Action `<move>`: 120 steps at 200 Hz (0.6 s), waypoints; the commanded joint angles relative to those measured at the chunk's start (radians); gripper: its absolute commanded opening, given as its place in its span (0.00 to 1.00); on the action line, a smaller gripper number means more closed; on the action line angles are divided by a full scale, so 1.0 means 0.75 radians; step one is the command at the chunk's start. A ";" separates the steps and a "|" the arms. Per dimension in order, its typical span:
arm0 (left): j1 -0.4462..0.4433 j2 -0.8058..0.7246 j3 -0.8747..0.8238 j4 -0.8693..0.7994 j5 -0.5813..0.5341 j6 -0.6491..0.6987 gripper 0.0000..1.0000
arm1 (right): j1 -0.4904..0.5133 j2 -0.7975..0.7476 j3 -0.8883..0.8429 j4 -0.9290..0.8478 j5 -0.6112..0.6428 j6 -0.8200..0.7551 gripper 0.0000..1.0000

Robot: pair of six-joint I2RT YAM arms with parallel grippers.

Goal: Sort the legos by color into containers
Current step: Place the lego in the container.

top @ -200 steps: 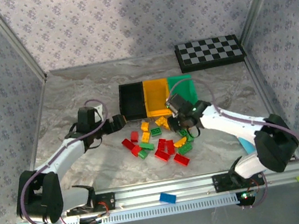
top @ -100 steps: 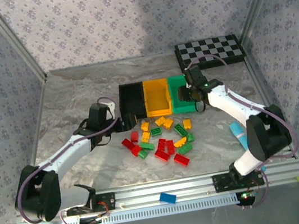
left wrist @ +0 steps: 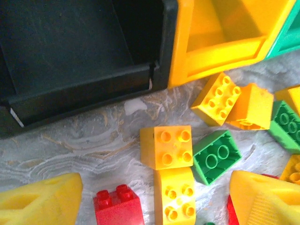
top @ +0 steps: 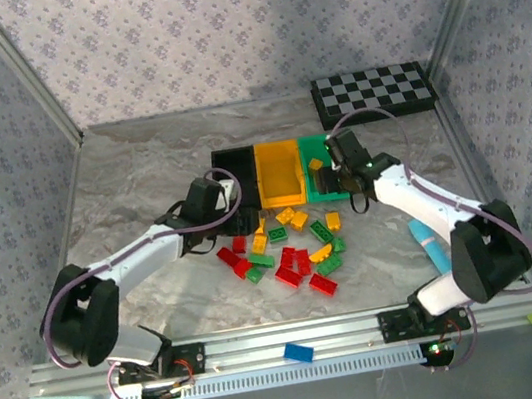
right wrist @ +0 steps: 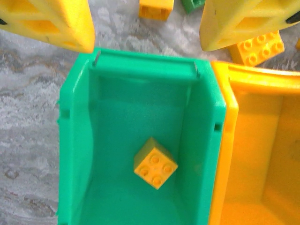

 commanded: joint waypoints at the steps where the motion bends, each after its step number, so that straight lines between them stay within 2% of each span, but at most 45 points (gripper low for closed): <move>1: -0.015 -0.012 -0.005 -0.117 -0.077 0.017 0.79 | 0.014 -0.092 -0.065 -0.045 0.051 0.028 0.62; 53: -0.043 -0.070 -0.080 -0.202 -0.111 -0.004 0.72 | 0.026 -0.127 -0.070 -0.029 0.092 0.029 0.62; 85: -0.047 0.014 -0.058 -0.218 -0.135 -0.017 0.70 | 0.033 -0.124 -0.051 -0.030 0.097 0.015 0.62; 105: -0.053 0.079 0.003 -0.251 -0.138 -0.008 0.63 | 0.035 -0.134 -0.064 -0.028 0.107 0.017 0.62; 120: -0.064 0.114 0.032 -0.265 -0.144 0.000 0.61 | 0.034 -0.147 -0.081 -0.025 0.112 0.019 0.62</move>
